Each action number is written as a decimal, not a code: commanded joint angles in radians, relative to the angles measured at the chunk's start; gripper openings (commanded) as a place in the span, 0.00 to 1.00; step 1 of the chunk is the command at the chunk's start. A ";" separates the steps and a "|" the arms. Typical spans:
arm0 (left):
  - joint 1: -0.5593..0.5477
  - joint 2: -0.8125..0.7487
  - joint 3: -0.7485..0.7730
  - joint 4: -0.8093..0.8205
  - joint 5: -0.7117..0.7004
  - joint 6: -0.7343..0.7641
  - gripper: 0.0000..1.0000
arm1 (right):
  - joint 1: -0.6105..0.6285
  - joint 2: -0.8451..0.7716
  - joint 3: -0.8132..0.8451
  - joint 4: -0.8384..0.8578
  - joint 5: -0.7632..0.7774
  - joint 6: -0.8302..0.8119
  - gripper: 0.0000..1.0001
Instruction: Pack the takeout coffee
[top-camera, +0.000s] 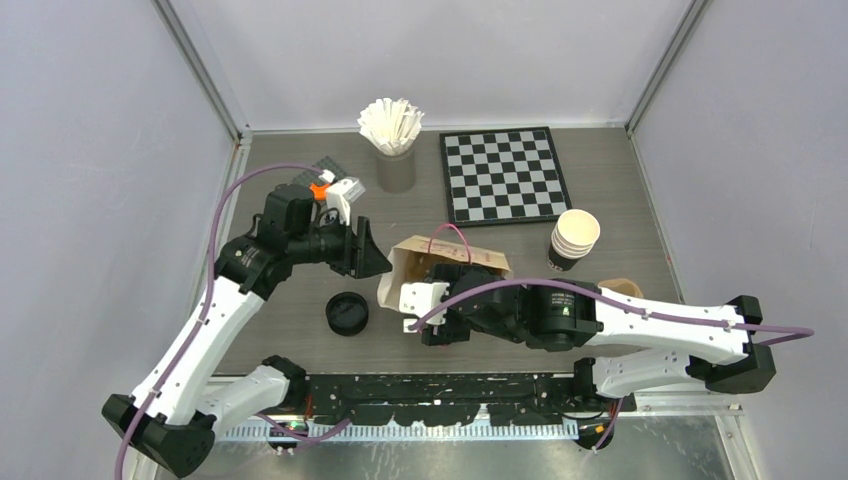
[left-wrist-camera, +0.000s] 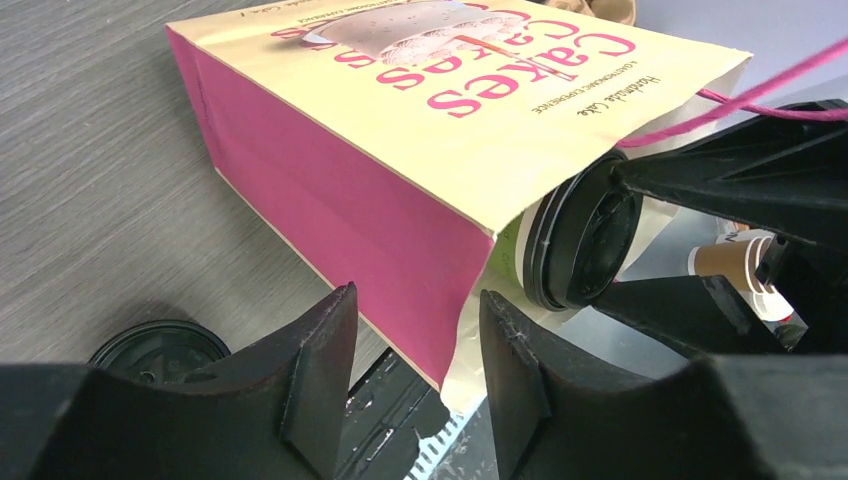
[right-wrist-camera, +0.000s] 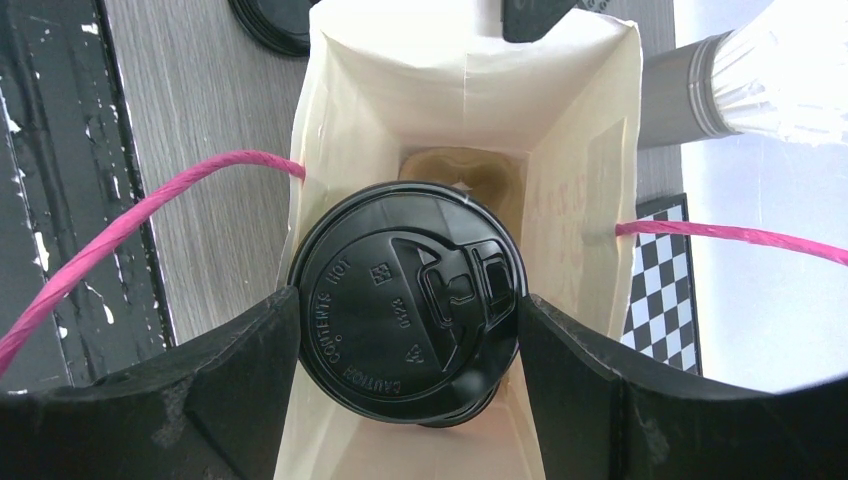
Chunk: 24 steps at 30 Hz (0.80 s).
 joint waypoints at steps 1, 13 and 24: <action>-0.005 0.008 -0.002 0.093 0.039 -0.016 0.48 | 0.005 -0.017 -0.011 0.017 0.017 -0.006 0.65; -0.011 -0.037 -0.073 0.142 0.120 -0.069 0.00 | 0.006 -0.001 -0.015 0.063 0.040 -0.038 0.65; -0.011 -0.051 -0.083 0.142 0.149 -0.067 0.00 | -0.020 0.036 -0.023 0.188 0.019 -0.206 0.66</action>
